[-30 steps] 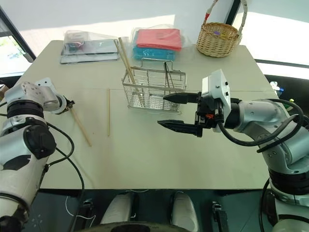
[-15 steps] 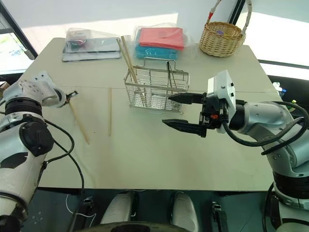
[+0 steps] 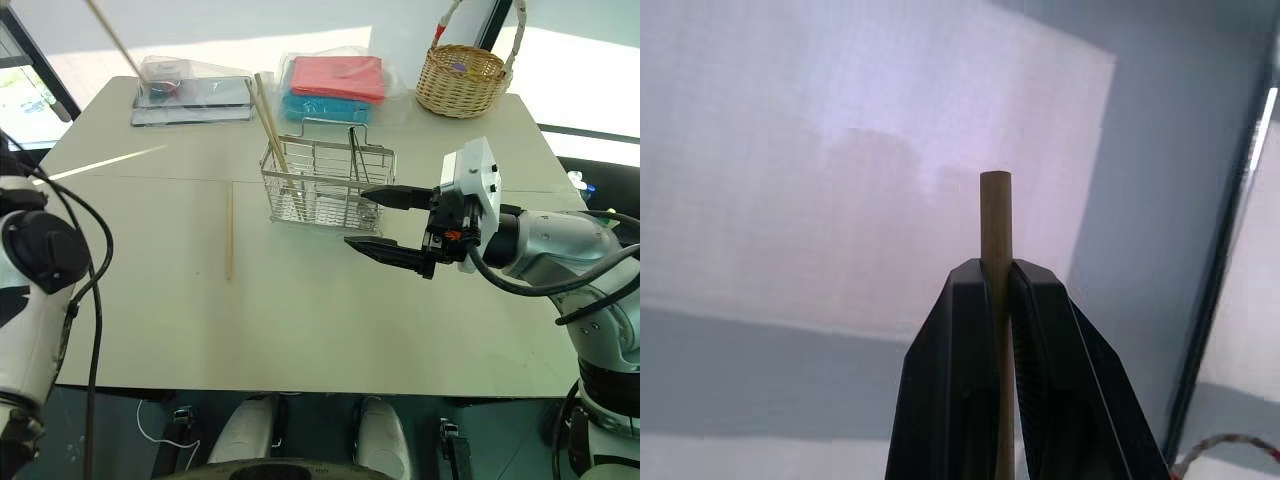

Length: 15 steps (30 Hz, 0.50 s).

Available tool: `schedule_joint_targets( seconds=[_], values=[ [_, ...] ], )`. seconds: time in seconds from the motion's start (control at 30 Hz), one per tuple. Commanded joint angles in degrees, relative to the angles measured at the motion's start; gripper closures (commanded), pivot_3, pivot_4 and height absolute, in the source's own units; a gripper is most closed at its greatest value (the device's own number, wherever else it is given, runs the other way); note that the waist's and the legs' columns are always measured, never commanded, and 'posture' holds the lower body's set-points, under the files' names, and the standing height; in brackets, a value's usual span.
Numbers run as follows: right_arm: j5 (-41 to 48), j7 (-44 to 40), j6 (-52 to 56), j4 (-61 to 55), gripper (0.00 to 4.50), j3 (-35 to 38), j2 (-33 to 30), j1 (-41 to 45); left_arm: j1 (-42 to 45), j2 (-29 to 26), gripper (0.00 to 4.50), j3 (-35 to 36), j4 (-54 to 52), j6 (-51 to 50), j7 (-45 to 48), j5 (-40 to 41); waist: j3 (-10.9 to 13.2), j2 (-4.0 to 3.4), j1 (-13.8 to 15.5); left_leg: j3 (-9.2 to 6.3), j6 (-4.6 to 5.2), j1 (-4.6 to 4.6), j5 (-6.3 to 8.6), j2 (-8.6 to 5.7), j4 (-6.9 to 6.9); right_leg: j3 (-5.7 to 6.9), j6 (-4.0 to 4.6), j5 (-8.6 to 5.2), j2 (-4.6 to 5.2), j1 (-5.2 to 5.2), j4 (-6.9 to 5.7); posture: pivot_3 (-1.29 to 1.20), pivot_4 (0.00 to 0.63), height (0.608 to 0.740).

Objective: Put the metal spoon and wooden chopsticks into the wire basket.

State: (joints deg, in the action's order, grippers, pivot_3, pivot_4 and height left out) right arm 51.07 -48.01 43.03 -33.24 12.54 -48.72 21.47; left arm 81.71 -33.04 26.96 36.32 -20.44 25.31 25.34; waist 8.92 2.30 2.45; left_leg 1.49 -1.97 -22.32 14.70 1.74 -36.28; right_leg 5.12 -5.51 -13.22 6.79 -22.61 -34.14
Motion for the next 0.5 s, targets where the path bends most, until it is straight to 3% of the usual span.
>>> schedule_joint_targets(
  seconds=[0.03, 0.2, 0.5],
  values=[
    [1.49, 1.65, -0.44, -2.85, 1.01, 2.05, 0.05, -0.53, 1.08, 3.85, 4.41, -4.29, -3.08, -0.15, 3.63, 1.56, 0.0, -0.01, -0.12, -0.01, 0.0, 0.02, 0.0, 0.0, -0.02, 0.0, 0.0, 0.0, 0.0, 0.02, 0.0, 0.0, 0.15, 0.703],
    [2.17, 4.3, -0.57, -4.11, 1.01, 2.89, 0.19, -1.56, -2.97, 11.87, 4.41, -11.5, -5.52, 2.59, 7.02, -1.05, 0.01, -0.02, -0.23, 0.0, 0.02, 0.0, -0.01, 0.0, -0.01, 0.0, -0.01, 0.01, -0.03, -0.02, -0.04, 0.0, 0.15, 0.703],
    [3.01, 7.79, -0.69, -5.65, 1.01, 3.85, 0.1, -3.48, -8.83, 17.1, 4.41, -17.27, -2.74, 7.99, 7.81, -5.36, 0.03, -0.09, -0.41, 0.03, 0.06, 0.0, 0.01, 0.05, 0.05, -0.01, -0.01, 0.01, -0.1, -0.13, -0.08, 0.0, 0.15, 0.703]
  ],
)
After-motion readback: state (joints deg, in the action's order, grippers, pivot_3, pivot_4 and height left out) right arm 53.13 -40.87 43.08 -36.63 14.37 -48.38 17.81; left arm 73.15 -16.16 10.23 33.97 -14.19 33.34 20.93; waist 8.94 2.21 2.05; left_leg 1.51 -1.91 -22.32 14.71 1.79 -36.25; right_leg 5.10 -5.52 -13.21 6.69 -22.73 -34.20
